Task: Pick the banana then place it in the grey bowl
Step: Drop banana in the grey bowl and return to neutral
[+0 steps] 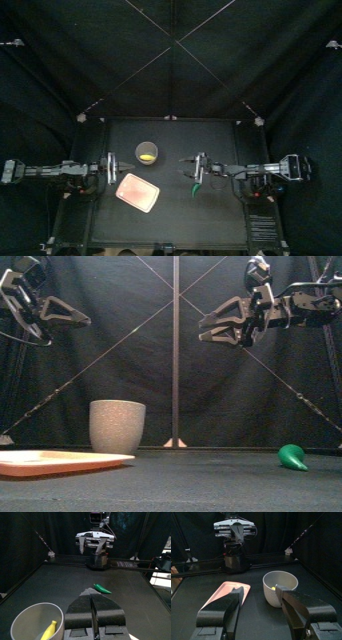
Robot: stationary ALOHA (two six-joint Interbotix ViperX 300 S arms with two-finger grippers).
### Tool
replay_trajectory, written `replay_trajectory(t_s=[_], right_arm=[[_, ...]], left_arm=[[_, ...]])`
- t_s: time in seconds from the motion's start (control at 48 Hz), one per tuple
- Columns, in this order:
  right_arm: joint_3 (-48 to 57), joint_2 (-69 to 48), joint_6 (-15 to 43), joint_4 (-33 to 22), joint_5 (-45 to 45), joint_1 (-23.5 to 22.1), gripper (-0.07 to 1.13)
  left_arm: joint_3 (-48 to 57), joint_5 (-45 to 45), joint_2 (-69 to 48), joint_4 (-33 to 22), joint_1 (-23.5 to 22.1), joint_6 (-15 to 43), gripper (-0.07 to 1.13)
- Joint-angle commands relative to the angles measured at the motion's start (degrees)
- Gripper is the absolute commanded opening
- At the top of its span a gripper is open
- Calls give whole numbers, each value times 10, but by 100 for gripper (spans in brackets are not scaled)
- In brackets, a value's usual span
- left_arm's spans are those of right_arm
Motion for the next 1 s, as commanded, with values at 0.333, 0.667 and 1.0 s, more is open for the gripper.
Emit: replay_trajectory(t_s=[0.333, 0.667, 1.0], right_arm=[[1, -15, 0, -1, -5, -4, 88], [4, -14, 0, 1, -5, -5, 88], [8, -11, 0, 11, -4, -9, 88]], left_arm=[[0, -1, 3, 0, 2, 0, 0], [4, -2, 3, -1, 2, -1, 0], [-7, 0, 3, 1, -1, 0, 0]])
